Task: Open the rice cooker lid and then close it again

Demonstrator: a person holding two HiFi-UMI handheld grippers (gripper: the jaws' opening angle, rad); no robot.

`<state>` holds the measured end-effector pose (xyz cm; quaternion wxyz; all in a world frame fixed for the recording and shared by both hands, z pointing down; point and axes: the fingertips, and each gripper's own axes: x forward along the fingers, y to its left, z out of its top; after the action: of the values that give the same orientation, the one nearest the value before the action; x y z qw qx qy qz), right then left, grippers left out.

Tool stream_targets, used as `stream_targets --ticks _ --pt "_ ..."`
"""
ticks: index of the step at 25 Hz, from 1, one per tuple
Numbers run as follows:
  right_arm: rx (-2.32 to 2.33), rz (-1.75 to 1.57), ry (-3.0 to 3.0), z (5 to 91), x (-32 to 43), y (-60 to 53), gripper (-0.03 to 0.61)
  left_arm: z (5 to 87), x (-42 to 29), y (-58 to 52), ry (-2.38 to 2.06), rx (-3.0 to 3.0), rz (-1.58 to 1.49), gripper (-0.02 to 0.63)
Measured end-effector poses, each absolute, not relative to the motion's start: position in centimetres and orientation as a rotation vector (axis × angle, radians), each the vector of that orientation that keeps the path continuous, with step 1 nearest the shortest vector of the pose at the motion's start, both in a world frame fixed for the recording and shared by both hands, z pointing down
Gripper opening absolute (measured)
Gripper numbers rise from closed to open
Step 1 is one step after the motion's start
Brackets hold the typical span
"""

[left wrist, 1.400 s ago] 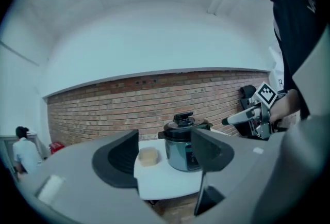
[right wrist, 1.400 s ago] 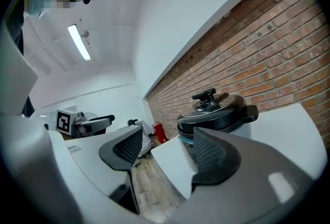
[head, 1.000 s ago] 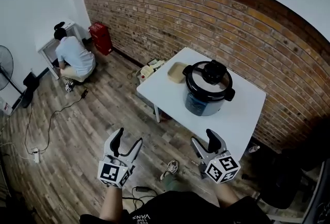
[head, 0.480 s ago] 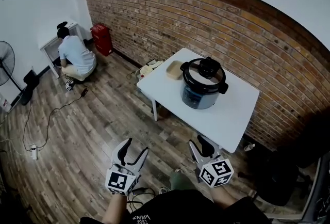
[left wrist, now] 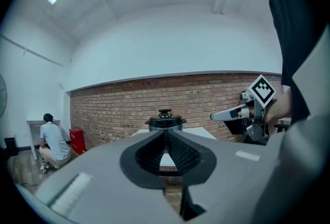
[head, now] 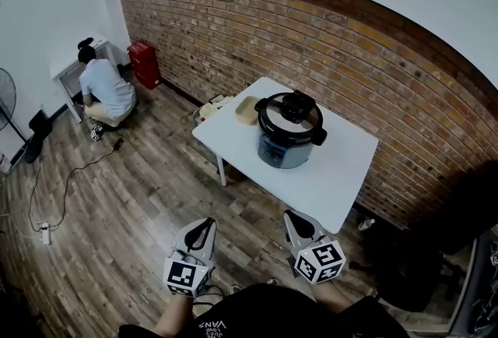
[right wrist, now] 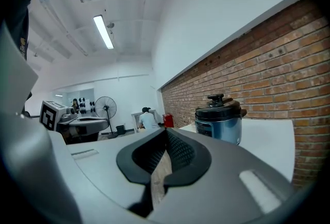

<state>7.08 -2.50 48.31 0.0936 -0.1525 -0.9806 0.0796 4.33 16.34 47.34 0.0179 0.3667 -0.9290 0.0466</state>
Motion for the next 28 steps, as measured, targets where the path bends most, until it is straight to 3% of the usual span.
stream_targets --ticks 28 --pt "-0.654 0.174 -2.752 52.1 9.1 -10.2 0.005 49.0 8.1 5.7 -2.847 1.000 0.219 0.002"
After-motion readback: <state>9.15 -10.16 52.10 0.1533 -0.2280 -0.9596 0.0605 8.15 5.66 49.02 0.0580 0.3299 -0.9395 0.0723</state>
